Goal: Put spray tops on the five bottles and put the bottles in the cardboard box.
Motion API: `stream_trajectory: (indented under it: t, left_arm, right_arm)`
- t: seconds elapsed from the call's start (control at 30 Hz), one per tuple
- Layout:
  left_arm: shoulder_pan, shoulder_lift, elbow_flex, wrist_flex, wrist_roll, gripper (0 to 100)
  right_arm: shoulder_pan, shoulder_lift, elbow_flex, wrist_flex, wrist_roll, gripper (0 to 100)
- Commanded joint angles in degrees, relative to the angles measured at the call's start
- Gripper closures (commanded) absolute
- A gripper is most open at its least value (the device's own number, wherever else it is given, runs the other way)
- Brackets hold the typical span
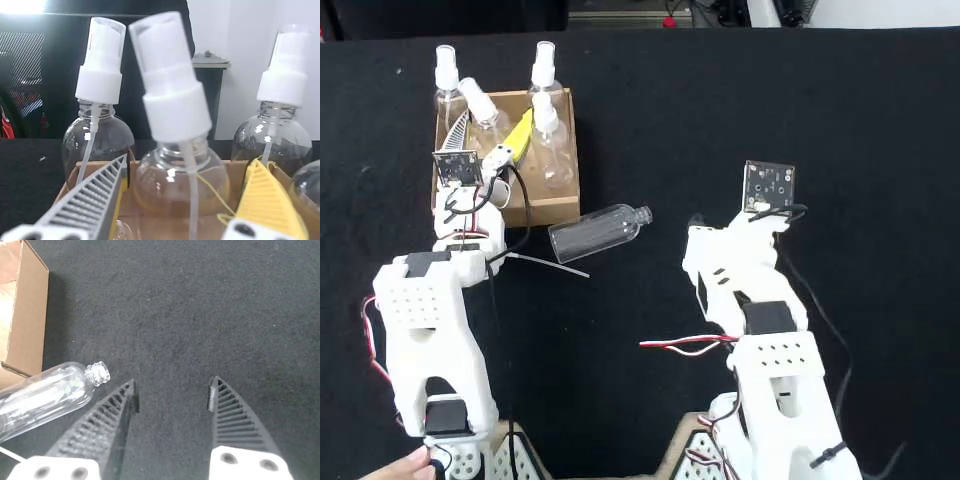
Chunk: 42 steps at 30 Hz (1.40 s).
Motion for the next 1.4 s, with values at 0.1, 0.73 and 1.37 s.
stream_trajectory:
  t: [0.1, 0.73, 1.37]
  left_arm:
    - [-0.8, -2.1, 0.3, -0.1, 0.4, 65]
    - [-1.5, -2.2, 2.9, -7.2, 0.2, 65]
    - [-1.1, -15.0, 6.3, 6.9, 0.4, 65]
  right_arm:
    - [1.0, -1.9, -0.4, -1.7, -0.2, 77.6]
    - [1.0, -1.9, -0.4, -1.7, -0.2, 77.6]
    - [1.0, -1.9, -0.4, -1.7, -0.2, 77.6]
